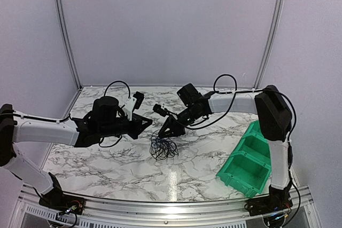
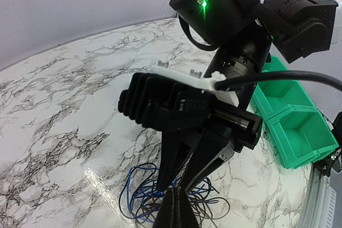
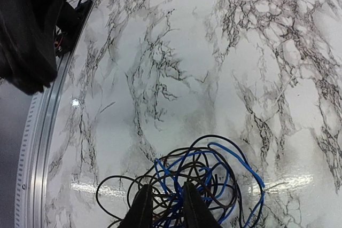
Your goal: Untangle the cables
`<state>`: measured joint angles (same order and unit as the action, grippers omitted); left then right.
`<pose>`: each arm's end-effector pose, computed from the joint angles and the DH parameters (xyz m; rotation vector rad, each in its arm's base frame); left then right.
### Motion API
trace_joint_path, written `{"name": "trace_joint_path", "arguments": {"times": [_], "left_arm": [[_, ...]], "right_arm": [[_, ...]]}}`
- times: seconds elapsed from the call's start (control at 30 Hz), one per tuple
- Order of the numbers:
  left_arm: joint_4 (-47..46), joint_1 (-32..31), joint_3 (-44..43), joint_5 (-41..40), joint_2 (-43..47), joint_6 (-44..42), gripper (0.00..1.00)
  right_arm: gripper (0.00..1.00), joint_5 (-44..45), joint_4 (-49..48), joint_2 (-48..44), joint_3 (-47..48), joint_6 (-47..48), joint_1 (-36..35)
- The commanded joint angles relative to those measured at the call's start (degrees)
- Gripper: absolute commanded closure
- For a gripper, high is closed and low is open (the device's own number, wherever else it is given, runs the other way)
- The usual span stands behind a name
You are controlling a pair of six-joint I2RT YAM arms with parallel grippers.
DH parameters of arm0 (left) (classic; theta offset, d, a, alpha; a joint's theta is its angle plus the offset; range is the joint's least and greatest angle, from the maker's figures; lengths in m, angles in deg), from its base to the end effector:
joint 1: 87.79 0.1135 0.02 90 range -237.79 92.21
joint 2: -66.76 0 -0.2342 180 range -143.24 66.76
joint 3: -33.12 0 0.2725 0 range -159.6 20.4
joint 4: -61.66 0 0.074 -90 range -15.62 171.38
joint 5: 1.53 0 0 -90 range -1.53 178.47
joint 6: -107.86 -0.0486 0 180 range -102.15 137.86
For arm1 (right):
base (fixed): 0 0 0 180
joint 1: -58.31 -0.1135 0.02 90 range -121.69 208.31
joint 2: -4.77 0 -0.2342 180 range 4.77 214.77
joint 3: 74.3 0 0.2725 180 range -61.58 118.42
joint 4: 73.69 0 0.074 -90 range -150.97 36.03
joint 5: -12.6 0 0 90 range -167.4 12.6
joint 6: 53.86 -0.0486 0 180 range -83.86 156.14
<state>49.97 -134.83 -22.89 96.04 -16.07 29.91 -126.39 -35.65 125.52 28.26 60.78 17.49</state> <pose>0.2351 -0.2619 0.1910 0.6681 1.7969 -0.8329 0.3222 0.3268 0.1417 -1.5943 1.8598 1.1982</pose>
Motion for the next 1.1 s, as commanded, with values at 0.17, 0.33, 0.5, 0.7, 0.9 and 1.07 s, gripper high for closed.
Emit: {"name": "trace_joint_path", "arguments": {"times": [0.17,0.33,0.5,0.7,0.9,1.07], "left_arm": [[1.8,0.7,3.6,-10.1,-0.3,5.0,0.60],[2.8,4.0,-0.8,-3.2,-8.3,10.0,0.57],[3.5,4.4,-7.8,6.3,-17.5,9.3,0.55],[4.9,4.9,-11.6,8.9,-23.4,10.1,0.77],[5.2,5.1,-11.6,8.4,-23.3,9.4,1.00],[5.1,5.2,-10.9,7.4,-19.9,10.9,1.00]], "right_arm": [[0.70,3.5,-5.2,-3.0,-3.9,-1.9,-0.6],[0.66,6.2,-3.6,-6.3,-5.4,0.2,-0.5],[0.54,7.4,-4.8,-9.3,-9.2,1.2,-0.6],[0.53,8.2,-5.5,-11.0,-10.9,1.5,-0.6],[0.53,7.7,-7.3,-10.5,-12.4,1.3,-1.1],[0.40,7.8,-11.7,-6.3,-11.4,-4.3,-2.5]]}}
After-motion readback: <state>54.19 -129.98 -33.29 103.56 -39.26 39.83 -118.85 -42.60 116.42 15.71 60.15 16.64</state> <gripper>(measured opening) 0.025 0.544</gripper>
